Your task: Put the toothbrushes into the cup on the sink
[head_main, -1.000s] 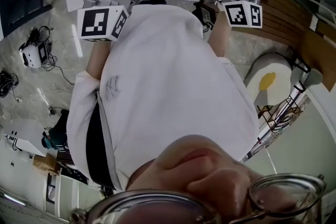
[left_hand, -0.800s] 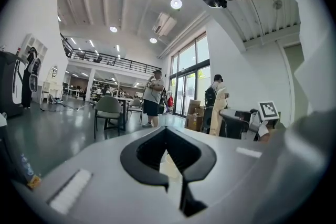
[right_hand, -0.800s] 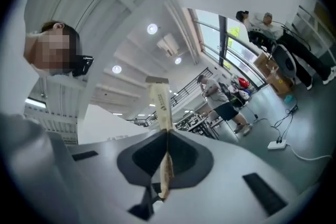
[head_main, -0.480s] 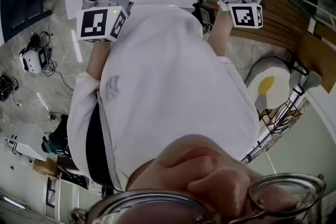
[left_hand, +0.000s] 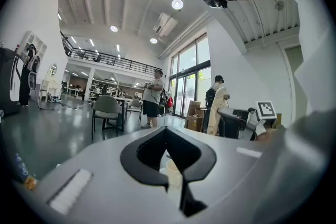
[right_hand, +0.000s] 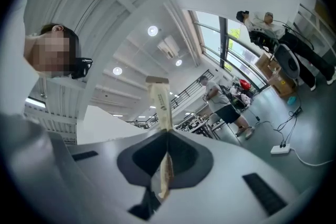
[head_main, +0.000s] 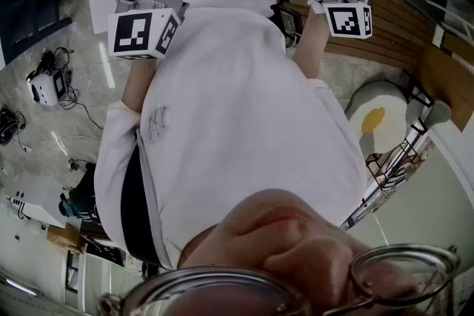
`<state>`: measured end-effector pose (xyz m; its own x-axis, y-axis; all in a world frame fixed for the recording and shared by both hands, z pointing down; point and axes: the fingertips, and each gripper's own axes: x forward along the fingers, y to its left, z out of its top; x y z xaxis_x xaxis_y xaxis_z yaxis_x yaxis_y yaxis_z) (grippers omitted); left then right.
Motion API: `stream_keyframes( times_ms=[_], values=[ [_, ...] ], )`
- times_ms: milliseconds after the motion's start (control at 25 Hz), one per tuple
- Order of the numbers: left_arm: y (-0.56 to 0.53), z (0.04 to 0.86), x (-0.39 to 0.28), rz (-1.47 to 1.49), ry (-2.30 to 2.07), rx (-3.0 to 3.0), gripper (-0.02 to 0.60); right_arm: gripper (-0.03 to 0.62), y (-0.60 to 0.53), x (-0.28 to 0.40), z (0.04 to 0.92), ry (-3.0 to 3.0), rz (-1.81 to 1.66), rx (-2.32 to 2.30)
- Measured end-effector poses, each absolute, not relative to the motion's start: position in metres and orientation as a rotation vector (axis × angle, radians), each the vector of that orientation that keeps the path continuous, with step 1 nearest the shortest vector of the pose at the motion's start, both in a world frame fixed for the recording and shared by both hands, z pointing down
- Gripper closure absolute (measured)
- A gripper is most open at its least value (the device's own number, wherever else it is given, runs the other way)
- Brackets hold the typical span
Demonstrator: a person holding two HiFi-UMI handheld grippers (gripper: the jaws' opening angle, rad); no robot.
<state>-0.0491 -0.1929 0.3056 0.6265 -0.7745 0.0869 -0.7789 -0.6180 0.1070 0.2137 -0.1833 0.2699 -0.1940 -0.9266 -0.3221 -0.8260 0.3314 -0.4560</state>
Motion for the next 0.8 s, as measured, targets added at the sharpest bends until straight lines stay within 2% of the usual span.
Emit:
stream_keyframes(
  times_ms=[800],
  values=[
    [-0.211, 0.315, -0.062, 0.120, -1.400, 2.625, 0.575, 0.582, -0.256, 0.199, 0.283, 2.191, -0.238, -1.457]
  ],
)
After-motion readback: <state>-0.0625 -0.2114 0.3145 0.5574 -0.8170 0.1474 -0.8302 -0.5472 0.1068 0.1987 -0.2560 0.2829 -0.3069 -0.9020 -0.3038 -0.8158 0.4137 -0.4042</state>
